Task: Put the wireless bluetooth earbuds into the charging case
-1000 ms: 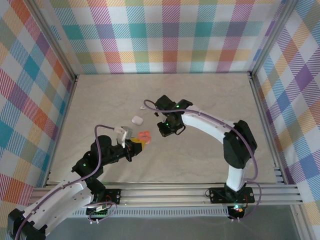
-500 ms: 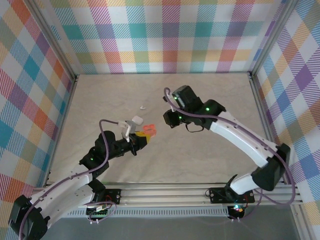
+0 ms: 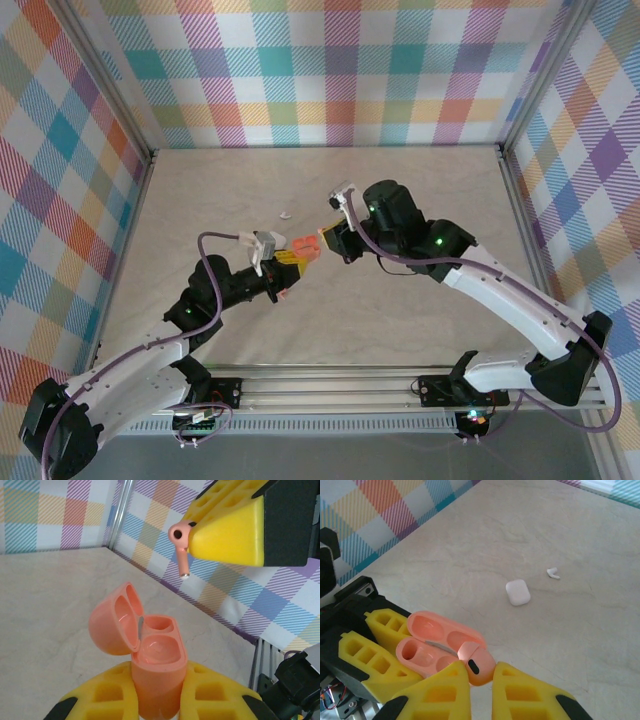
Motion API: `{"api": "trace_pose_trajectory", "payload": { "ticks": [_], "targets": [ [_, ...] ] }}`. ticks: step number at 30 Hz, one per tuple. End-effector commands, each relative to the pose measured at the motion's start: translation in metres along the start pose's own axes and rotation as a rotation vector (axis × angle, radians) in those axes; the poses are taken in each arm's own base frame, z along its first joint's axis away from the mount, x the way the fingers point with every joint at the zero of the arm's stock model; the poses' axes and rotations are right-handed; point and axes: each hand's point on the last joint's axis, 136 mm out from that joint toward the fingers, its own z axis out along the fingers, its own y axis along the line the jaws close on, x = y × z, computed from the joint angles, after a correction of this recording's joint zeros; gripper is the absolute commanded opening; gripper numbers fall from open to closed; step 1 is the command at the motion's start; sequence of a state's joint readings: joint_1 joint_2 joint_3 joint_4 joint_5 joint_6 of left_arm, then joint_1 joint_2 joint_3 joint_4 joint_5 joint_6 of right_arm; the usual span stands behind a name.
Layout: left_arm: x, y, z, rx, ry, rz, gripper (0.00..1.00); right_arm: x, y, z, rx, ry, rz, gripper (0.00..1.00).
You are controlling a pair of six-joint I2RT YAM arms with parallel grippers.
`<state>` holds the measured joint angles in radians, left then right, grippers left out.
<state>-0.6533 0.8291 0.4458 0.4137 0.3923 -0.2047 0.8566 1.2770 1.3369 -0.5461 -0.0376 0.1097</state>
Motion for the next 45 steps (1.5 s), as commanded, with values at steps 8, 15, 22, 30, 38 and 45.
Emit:
{"api": "trace_pose_trajectory", "payload": {
  "ticks": [8, 15, 22, 30, 38, 45],
  "targets": [
    [-0.032, -0.02, -0.003, 0.055, -0.075, 0.118, 0.0, -0.011, 0.018, 0.005, -0.071, -0.05, -0.113, 0.14],
    [-0.031, -0.02, -0.004, 0.053, -0.078, 0.114, 0.0, -0.002, 0.013, 0.016, -0.031, -0.007, -0.166, 0.14],
    [-0.03, -0.019, -0.004, 0.045, -0.079, 0.112, 0.0, 0.01, 0.014, 0.021, -0.052, 0.031, -0.194, 0.15],
    [-0.03, -0.019, -0.005, 0.044, -0.079, 0.116, 0.0, 0.016, 0.023, 0.017, -0.108, 0.043, -0.278, 0.15],
    [-0.033, -0.021, -0.007, 0.05, -0.091, 0.118, 0.0, 0.023, 0.022, 0.015, -0.11, 0.051, -0.338, 0.16],
    [-0.033, -0.024, -0.008, 0.061, -0.086, 0.119, 0.0, 0.024, 0.014, 0.014, -0.066, 0.062, -0.395, 0.16]
  ]
}}
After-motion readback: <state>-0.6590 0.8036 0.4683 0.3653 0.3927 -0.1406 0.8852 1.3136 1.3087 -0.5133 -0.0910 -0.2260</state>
